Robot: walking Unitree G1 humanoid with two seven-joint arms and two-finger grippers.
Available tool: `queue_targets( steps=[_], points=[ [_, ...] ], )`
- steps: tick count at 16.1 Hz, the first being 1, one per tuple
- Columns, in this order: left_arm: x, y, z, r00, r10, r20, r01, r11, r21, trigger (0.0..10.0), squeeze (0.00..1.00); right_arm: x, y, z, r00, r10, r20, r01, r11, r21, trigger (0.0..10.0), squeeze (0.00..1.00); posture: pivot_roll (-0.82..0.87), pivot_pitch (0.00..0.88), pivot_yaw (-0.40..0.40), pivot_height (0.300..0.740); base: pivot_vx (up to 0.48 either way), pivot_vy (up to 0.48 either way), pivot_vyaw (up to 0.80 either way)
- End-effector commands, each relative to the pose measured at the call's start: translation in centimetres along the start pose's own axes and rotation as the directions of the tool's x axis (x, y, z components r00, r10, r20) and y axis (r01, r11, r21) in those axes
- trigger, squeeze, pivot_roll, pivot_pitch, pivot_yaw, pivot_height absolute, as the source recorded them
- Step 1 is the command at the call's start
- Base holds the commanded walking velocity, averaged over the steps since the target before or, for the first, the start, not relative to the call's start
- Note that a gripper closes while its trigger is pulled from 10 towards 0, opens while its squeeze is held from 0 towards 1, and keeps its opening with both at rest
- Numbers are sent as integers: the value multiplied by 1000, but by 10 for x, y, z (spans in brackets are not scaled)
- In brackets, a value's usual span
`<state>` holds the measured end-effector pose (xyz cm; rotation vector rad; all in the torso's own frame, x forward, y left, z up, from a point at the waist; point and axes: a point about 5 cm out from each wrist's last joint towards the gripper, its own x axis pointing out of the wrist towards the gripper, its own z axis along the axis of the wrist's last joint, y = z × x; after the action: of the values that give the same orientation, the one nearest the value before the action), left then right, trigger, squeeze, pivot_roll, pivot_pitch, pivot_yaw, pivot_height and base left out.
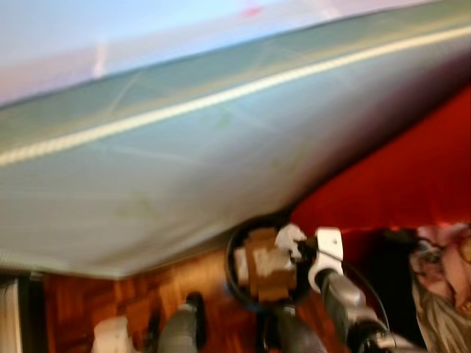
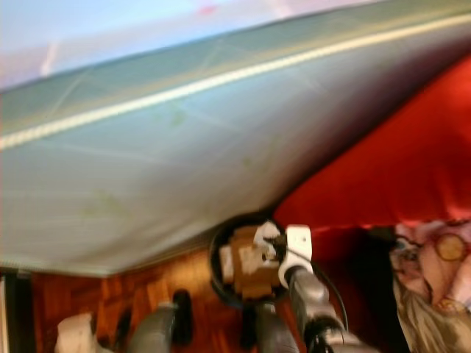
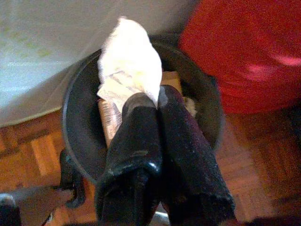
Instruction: Clean up the room
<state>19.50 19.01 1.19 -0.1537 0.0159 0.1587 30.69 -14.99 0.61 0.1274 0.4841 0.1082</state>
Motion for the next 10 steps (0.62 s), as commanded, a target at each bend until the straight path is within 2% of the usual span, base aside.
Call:
queue_targets(
  steps=[1,4,6,7,10],
  points=[
    [17,-24,24,997,-58,45,58,998,3,10000,0,-4,1,-15,998,7,-55,-7,1000,5,10000,0,180,496,-66,695,0,0,0],
    [13,-23,25,998,-55,34,55,998,0,10000,0,-5,0,-18,998,1,-67,0,1000,7,10000,0,182,499,-64,695,0,0,0],
    [9,-24,32,999,-52,-10,52,999,2,10000,0,-5,-1,-18,998,-4,-70,5,1000,7,10000,0,185,498,-61,695,0,0,0],
    [10,-24,37,998,-54,-32,55,998,14,10000,0,-5,-1,-20,997,-7,-77,8,1000,5,10000,0,185,492,-62,695,0,0,0],
    [20,-29,49,992,-122,-18,123,988,90,10000,0,-6,-1,-22,996,-7,-85,7,1000,9,10000,0,188,487,-62,695,0,0,0]
  ],
)
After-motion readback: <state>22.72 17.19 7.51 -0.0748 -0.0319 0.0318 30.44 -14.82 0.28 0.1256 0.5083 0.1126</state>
